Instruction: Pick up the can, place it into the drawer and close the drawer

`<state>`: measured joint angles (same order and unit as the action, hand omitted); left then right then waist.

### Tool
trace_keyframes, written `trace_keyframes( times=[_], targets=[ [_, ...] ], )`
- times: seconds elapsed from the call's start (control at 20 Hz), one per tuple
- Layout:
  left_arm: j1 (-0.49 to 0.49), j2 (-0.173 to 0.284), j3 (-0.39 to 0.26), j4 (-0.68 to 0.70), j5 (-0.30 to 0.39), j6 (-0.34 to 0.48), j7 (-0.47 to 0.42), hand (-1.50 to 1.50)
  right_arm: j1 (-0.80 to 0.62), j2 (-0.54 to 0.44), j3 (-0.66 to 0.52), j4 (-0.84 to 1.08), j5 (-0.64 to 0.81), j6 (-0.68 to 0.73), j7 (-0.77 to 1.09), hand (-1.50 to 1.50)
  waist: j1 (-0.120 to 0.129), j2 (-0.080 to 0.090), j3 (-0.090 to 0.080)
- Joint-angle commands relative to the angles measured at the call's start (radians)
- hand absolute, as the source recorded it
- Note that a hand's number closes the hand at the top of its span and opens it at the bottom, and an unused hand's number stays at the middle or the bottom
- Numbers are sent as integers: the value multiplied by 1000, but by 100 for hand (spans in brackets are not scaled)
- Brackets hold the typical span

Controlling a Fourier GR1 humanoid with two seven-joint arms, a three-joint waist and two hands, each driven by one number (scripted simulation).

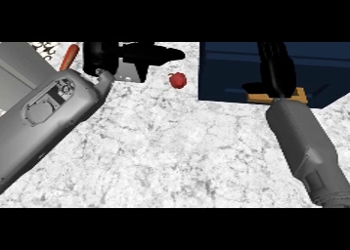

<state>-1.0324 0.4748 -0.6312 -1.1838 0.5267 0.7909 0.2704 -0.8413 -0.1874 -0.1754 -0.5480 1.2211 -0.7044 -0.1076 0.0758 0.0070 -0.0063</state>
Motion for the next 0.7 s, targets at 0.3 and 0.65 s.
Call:
trace_keyframes(
  times=[0.3,0.65],
  targets=[
    [168,23,-18,-145,-51,25,-38,-150,-224,-26,-46,223,8,-20,30,-150,25,18,8],
    [160,60,16,-180,-53,-7,9,-150,-261,-29,-83,293,-21,-58,-8,-150,16,24,9]
  ],
)
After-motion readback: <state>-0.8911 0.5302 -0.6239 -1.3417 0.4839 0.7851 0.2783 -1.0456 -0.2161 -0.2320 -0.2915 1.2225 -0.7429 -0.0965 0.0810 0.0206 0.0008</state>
